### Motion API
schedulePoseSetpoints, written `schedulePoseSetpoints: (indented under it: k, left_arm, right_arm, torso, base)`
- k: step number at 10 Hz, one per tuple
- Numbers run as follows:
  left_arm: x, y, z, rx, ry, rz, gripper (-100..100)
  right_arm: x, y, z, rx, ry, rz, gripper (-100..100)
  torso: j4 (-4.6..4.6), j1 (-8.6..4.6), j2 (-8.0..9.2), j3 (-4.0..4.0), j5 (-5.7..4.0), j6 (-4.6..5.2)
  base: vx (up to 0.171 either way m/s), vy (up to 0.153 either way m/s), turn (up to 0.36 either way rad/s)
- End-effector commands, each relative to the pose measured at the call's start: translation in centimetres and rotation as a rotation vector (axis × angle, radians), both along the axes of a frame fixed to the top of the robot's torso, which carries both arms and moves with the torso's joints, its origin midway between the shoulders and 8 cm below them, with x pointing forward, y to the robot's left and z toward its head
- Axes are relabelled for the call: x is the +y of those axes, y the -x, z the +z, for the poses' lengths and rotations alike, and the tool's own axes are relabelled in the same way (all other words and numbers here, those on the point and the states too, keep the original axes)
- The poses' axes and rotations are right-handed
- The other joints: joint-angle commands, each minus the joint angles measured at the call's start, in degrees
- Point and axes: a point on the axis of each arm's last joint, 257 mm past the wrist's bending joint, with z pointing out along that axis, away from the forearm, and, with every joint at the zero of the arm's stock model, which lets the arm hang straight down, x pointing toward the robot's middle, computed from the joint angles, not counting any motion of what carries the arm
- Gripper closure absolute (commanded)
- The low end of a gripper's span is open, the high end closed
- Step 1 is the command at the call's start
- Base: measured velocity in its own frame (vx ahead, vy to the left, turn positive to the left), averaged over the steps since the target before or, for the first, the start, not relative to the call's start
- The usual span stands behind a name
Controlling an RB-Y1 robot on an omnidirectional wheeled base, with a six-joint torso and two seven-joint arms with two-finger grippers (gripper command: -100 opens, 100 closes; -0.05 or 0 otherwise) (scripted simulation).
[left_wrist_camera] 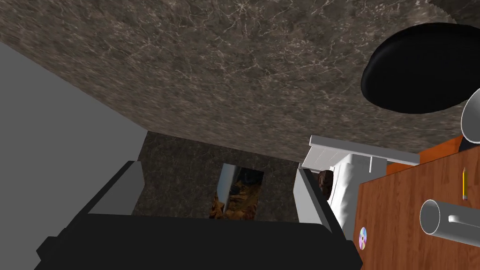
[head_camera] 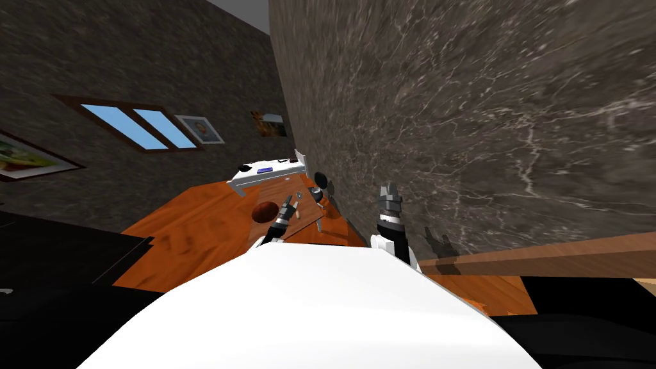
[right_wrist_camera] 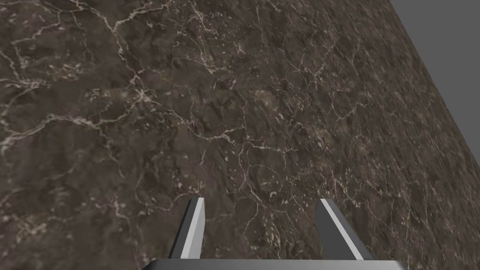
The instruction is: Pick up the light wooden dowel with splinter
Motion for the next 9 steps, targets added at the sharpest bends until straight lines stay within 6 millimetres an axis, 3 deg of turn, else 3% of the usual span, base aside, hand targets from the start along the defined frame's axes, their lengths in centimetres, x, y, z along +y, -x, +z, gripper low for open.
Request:
schedulePoseSetpoints:
  k: [1, 2, 3, 4, 6, 7, 9]
  left_arm:
    - [0.0, -0.2, -2.5, 0.060, 0.001, -0.012, -100]
    - [0.4, -0.1, -3.7, 0.085, -0.002, -0.005, -100]
    - [0.7, -0.1, -6.4, 0.153, -0.003, -0.011, -100]
    - [0.9, 0.0, -7.0, 0.164, -0.005, -0.007, -100]
    - [1.5, 0.3, -10.1, 0.240, -0.009, -0.008, -100]
    - [1.6, 0.3, -10.2, 0.244, -0.009, -0.007, -100]
    - [2.4, 0.8, -13.5, 0.325, -0.016, -0.004, -100]
  right_arm:
    - [0.0, 0.0, 0.0, 0.000, 0.000, 0.000, 0]
    - [0.0, 0.0, 0.0, 0.000, 0.000, 0.000, 0]
    - [0.0, 0.0, 0.0, 0.000, 0.000, 0.000, 0]
    - [0.0, 0.0, 0.0, 0.000, 0.000, 0.000, 0]
    - [0.0, 0.0, 0.0, 0.000, 0.000, 0.000, 0]
    - [0.0, 0.0, 0.0, 0.000, 0.000, 0.000, 0]
    - [0.0, 0.0, 0.0, 0.000, 0.000, 0.000, 0]
  torso:
    - [0.00, 0.00, 0.00, 0.00, 0.00, 0.00]
    - [0.00, 0.00, 0.00, 0.00, -0.01, 0.06]
    - [0.00, 0.02, 0.00, 0.00, 0.00, 0.02]
    - [0.00, 0.05, 0.03, 0.01, 0.00, 0.04]
    - [0.01, 0.10, 0.02, 0.01, 0.01, 0.05]
    - [0.00, 0.10, 0.01, 0.01, 0.02, 0.00]
    - [0.00, 0.05, -0.01, -0.01, 0.00, 0.05]
  base:
    - [-0.010, 0.016, -0.247]
    - [-0.013, 0.028, -0.193]
    - [-0.019, 0.031, -0.251]
    - [-0.014, 0.036, -0.147]
    - [-0.016, 0.044, -0.226]
    - [-0.007, 0.020, 0.020]
    - [-0.012, 0.033, -0.244]
